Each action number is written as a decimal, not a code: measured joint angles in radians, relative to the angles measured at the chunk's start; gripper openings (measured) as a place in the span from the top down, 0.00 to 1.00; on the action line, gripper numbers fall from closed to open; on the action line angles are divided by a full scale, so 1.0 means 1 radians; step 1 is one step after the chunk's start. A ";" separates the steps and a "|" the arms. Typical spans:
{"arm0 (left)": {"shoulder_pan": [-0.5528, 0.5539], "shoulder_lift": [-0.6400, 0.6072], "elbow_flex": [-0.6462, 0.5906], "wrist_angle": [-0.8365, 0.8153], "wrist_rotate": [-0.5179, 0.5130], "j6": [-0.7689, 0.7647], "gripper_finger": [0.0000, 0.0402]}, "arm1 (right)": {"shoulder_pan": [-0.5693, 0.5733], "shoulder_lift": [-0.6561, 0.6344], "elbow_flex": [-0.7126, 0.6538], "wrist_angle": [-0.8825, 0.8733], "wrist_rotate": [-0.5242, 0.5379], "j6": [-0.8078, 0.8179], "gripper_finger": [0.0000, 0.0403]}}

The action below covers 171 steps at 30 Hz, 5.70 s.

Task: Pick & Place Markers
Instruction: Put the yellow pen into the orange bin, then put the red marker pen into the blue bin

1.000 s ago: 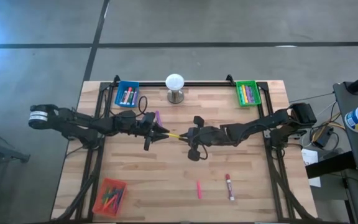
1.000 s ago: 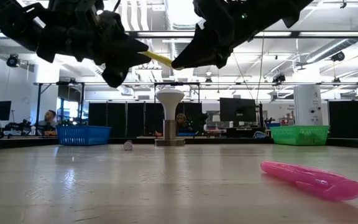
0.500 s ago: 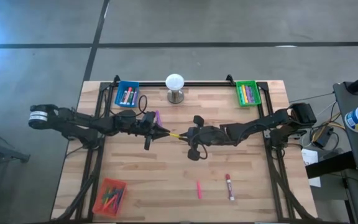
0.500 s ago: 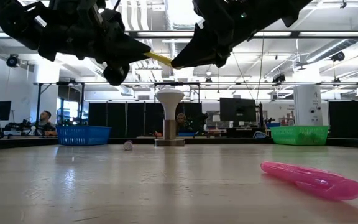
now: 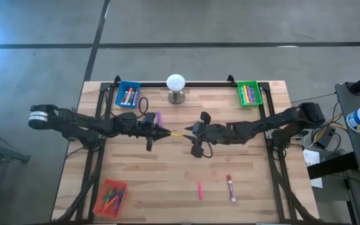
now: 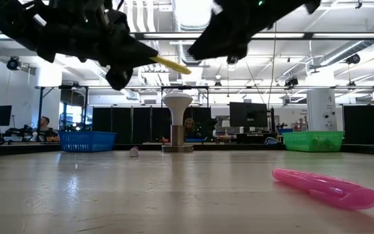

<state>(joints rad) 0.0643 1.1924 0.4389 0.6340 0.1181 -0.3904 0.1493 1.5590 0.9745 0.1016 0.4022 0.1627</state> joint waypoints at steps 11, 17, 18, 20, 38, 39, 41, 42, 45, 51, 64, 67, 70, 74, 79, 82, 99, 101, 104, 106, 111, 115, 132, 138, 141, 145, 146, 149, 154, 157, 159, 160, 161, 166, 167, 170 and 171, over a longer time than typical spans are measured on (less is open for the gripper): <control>-0.228 -0.061 0.114 -0.473 -0.210 -0.062 0.93 | 0.024 -0.240 -0.137 -0.139 0.020 0.033 0.60; -0.451 -0.052 0.343 -1.053 -0.185 -0.315 0.93 | 0.024 -0.338 -0.295 -0.049 0.020 0.071 0.65; -0.485 -0.047 0.381 -1.127 -0.158 -0.381 0.93 | 0.024 -0.347 -0.319 -0.023 0.021 0.073 0.66; -0.552 -0.033 0.448 -1.263 -0.097 -0.511 0.93 | 0.024 -0.365 -0.367 0.040 0.019 0.071 0.67; -0.837 0.065 0.493 -1.468 0.232 -1.179 0.93 | 0.033 -0.473 -0.489 0.113 0.016 0.058 0.72; -0.838 0.066 0.490 -1.465 0.242 -1.184 0.93 | 0.036 -0.473 -0.489 0.114 0.016 0.057 0.72; -0.838 0.067 0.489 -1.468 0.244 -1.200 0.90 | 0.037 -0.473 -0.489 0.113 0.016 0.055 0.72; -0.838 0.067 0.489 -1.468 0.244 -1.210 0.89 | 0.037 -0.473 -0.489 0.113 0.016 0.055 0.72; -0.838 0.068 0.489 -1.469 0.244 -1.218 0.82 | 0.037 -0.473 -0.489 0.113 0.016 0.055 0.72; -0.835 0.067 0.489 -1.500 0.285 -1.169 0.76 | 0.037 -0.472 -0.489 0.113 0.016 0.055 0.72; -0.559 0.045 0.474 -1.332 0.137 -0.489 0.98 | 0.041 -0.453 -0.489 0.113 -0.040 0.119 0.79; -0.445 0.045 0.407 -1.094 0.160 -0.273 0.99 | 0.046 -0.453 -0.489 0.111 -0.039 0.141 0.83; -0.339 0.050 0.299 -0.778 0.220 -0.124 0.99 | 0.059 -0.451 -0.489 0.111 -0.037 0.175 0.87; -0.220 0.070 0.140 -0.379 0.233 -0.008 1.00 | 0.084 -0.451 -0.466 0.038 -0.022 0.245 0.89; -0.142 0.116 -0.025 0.088 0.090 0.067 1.00 | 0.129 -0.450 -0.373 -0.238 0.082 0.414 0.90; -0.129 0.156 -0.095 0.320 0.020 0.134 1.00 | 0.159 -0.447 -0.330 -0.340 0.095 0.555 0.90; -0.090 0.371 -0.170 0.630 0.006 0.251 1.00 | 0.305 0.043 0.093 -0.711 -0.196 1.145 0.84; -0.090 0.374 -0.170 0.632 0.006 0.240 1.00 | 0.311 0.101 0.160 -0.806 -0.242 1.185 0.81; -0.090 0.375 -0.170 0.631 0.007 0.227 1.00 | 0.329 0.170 0.249 -0.948 -0.320 1.278 0.74; -0.090 0.374 -0.170 0.631 0.007 0.223 1.00 | 0.349 0.201 0.293 -1.021 -0.369 1.340 0.69; -0.090 0.374 -0.170 0.630 0.024 0.203 1.00 | 0.369 0.231 0.320 -1.152 -0.512 1.428 0.61; -0.091 0.374 -0.172 0.629 0.054 0.195 1.00 | 0.388 0.231 0.280 -1.138 -0.537 1.521 0.60; -0.091 0.374 -0.172 0.629 0.051 0.172 1.00 | 0.398 0.228 0.073 -0.852 -0.544 1.634 0.67; -0.091 0.374 -0.172 0.628 -0.061 0.175 1.00 | 0.399 0.227 0.048 -0.777 -0.510 1.561 0.79; -0.090 0.374 -0.172 0.625 -0.077 0.174 1.00 | 0.398 0.226 0.046 -0.763 -0.504 1.483 0.85; -0.089 0.374 -0.172 0.628 -0.090 0.161 1.00 | 0.387 0.193 0.039 -0.749 -0.448 1.361 0.87; -0.086 0.374 -0.172 0.627 -0.091 0.154 1.00 | 0.381 0.174 0.038 -0.751 -0.428 1.331 0.86; -0.066 0.374 -0.168 0.625 -0.091 0.136 1.00 | 0.372 0.102 0.040 -0.750 -0.344 1.223 0.82; -0.028 0.374 -0.143 0.622 -0.091 0.087 1.00 | 0.341 -0.037 0.023 -0.719 -0.182 0.958 0.83; -0.027 0.374 -0.124 0.622 -0.091 0.082 1.00 | 0.297 -0.109 -0.033 -0.625 -0.081 0.768 0.84; -0.027 0.373 -0.110 0.621 -0.086 0.085 1.00 | 0.260 -0.150 -0.099 -0.478 -0.065 0.627 0.85; -0.027 0.373 -0.103 0.619 -0.084 0.085 1.00 | 0.241 -0.167 -0.139 -0.375 -0.067 0.555 0.85; -0.027 0.373 -0.097 0.610 -0.084 0.085 1.00 | 0.221 -0.181 -0.180 -0.270 -0.074 0.490 0.85; -0.027 0.373 -0.057 0.546 -0.084 0.084 1.00 | 0.105 -0.194 -0.376 0.242 -0.216 0.281 0.85; -0.027 0.373 -0.048 0.526 -0.084 0.082 1.00 | 0.085 -0.192 -0.402 0.315 -0.238 0.264 0.85; -0.027 0.373 -0.007 0.436 -0.087 0.053 1.00 | 0.041 -0.187 -0.465 0.452 -0.256 0.218 0.84; -0.027 0.373 0.010 0.397 -0.094 0.028 1.00 | 0.029 -0.186 -0.477 0.473 -0.255 0.208 0.84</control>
<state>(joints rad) 0.0372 1.5651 0.4492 1.0315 0.0239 -0.3628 0.1779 1.3726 0.4973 0.5747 0.1475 0.3706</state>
